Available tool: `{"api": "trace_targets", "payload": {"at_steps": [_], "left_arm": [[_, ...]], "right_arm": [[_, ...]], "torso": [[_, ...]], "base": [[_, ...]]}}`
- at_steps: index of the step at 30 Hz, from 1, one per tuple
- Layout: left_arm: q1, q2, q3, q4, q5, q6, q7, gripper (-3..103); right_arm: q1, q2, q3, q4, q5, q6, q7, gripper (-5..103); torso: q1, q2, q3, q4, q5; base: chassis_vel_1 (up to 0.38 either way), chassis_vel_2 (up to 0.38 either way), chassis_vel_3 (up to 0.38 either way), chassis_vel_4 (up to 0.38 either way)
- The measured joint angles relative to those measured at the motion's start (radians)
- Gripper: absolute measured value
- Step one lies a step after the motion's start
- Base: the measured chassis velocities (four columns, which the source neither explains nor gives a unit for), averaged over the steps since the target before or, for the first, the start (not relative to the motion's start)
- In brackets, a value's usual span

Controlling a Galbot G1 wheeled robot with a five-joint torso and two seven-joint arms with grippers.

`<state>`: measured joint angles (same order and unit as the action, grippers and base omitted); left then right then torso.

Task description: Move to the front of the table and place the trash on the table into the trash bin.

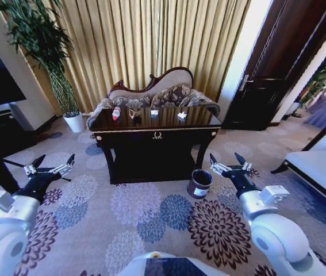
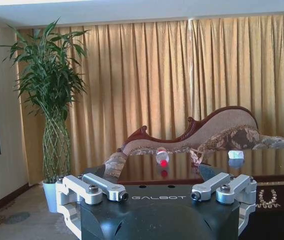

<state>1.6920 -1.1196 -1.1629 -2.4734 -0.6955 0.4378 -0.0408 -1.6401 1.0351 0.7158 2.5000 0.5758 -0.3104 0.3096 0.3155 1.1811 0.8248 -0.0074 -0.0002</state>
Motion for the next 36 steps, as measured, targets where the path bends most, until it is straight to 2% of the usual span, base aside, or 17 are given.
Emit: {"api": "trace_targets", "payload": {"at_steps": [36], "left_arm": [[0.0,0.0,0.0,0.0,0.0,0.0,0.0,100]], "right_arm": [[0.0,0.0,0.0,0.0,0.0,0.0,0.0,100]], "torso": [[0.0,0.0,0.0,0.0,0.0]], "base": [[-0.13,0.136,0.137,-0.141]]}}
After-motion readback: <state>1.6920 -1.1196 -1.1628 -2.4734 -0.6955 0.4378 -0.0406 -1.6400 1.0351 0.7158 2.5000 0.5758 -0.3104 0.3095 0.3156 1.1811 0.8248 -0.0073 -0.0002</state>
